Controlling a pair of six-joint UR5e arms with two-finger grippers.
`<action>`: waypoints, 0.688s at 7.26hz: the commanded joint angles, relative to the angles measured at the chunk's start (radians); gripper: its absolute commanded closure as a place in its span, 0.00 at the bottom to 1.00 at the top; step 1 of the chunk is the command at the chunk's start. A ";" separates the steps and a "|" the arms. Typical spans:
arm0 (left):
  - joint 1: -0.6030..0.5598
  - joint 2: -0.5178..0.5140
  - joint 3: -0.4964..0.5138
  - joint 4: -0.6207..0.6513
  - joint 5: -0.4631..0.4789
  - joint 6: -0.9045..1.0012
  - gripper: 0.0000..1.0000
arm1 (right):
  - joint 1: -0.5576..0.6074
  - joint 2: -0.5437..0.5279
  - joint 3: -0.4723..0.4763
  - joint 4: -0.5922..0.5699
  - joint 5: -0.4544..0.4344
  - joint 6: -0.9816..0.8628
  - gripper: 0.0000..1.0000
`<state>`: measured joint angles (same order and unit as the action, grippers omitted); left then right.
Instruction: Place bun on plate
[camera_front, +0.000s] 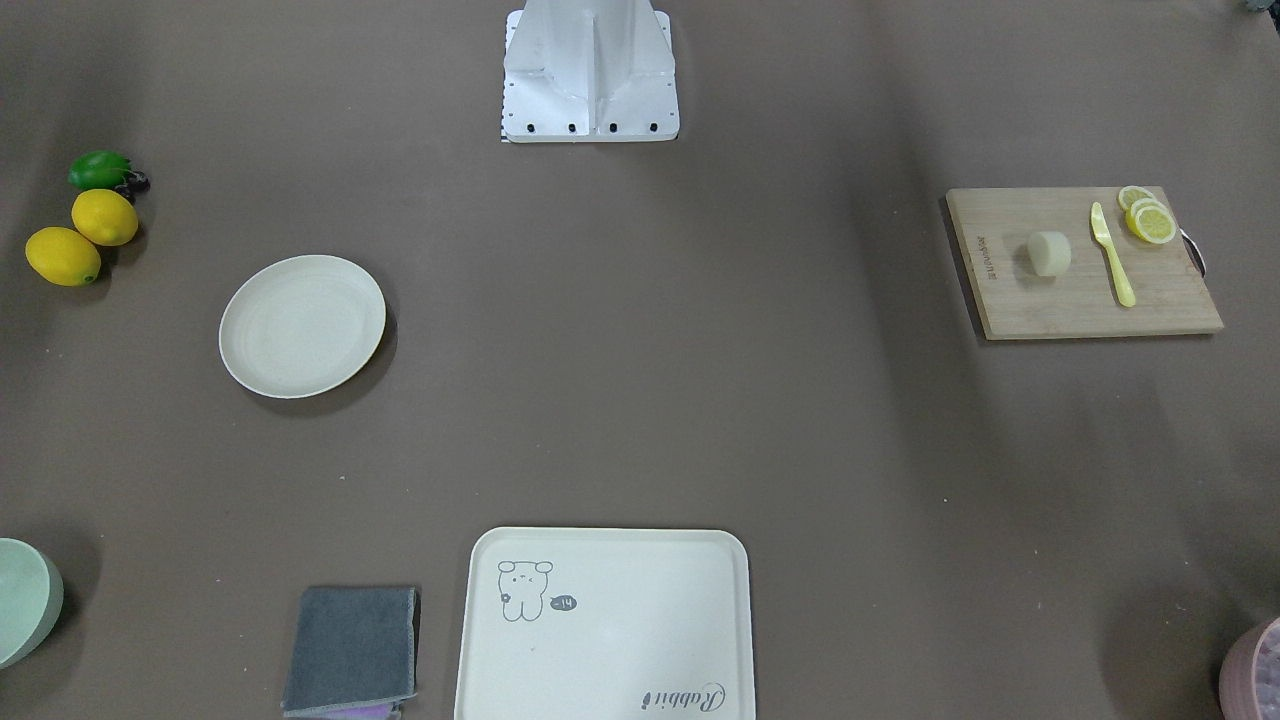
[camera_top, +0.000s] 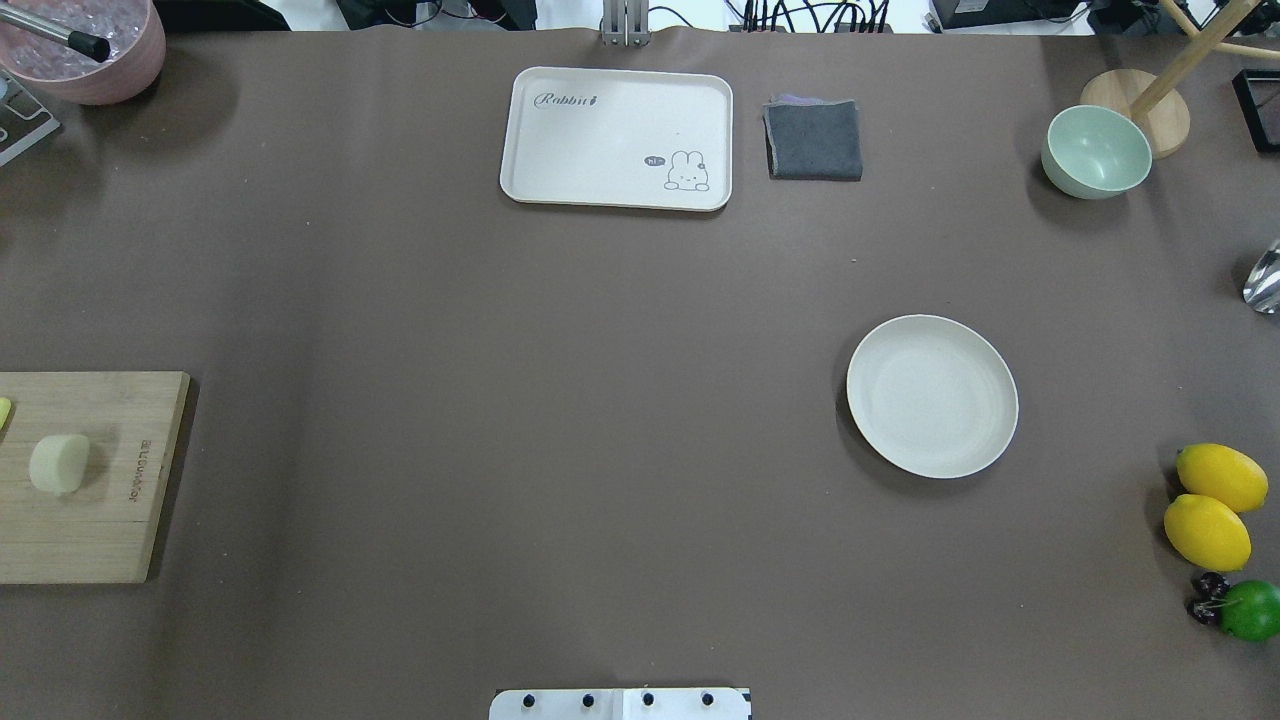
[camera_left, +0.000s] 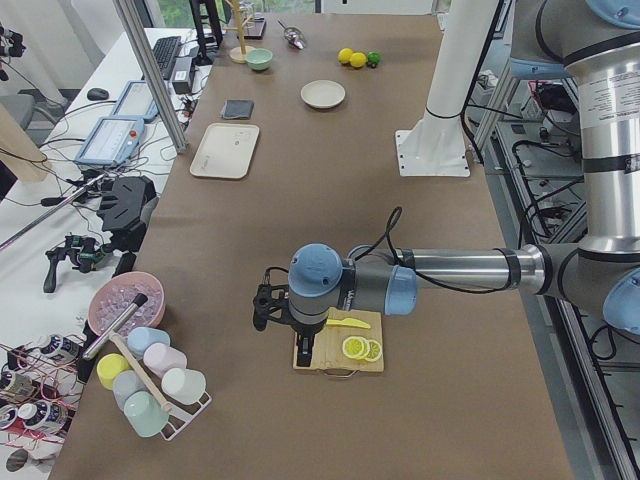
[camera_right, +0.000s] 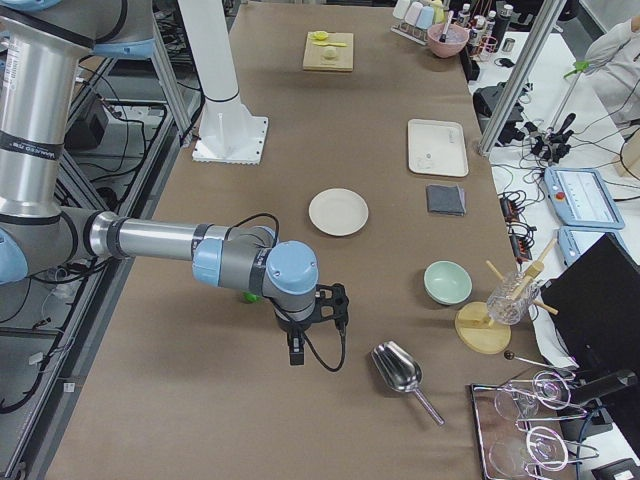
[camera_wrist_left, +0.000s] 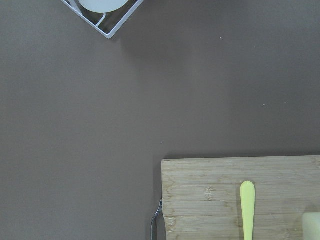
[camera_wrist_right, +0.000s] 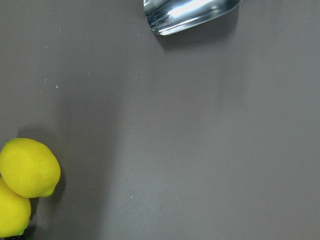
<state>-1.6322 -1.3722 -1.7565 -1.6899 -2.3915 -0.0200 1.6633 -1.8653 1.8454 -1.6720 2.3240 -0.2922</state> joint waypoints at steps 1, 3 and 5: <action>0.000 0.001 0.000 -0.028 0.000 0.000 0.02 | 0.000 0.000 0.000 0.000 0.000 -0.001 0.00; 0.000 0.002 -0.001 -0.031 -0.002 0.000 0.02 | 0.000 0.000 0.000 0.000 0.000 -0.002 0.00; 0.000 -0.001 0.000 -0.056 0.002 0.000 0.02 | 0.000 0.006 0.008 0.000 0.014 0.002 0.00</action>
<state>-1.6322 -1.3717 -1.7570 -1.7292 -2.3910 -0.0199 1.6629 -1.8632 1.8491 -1.6714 2.3281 -0.2920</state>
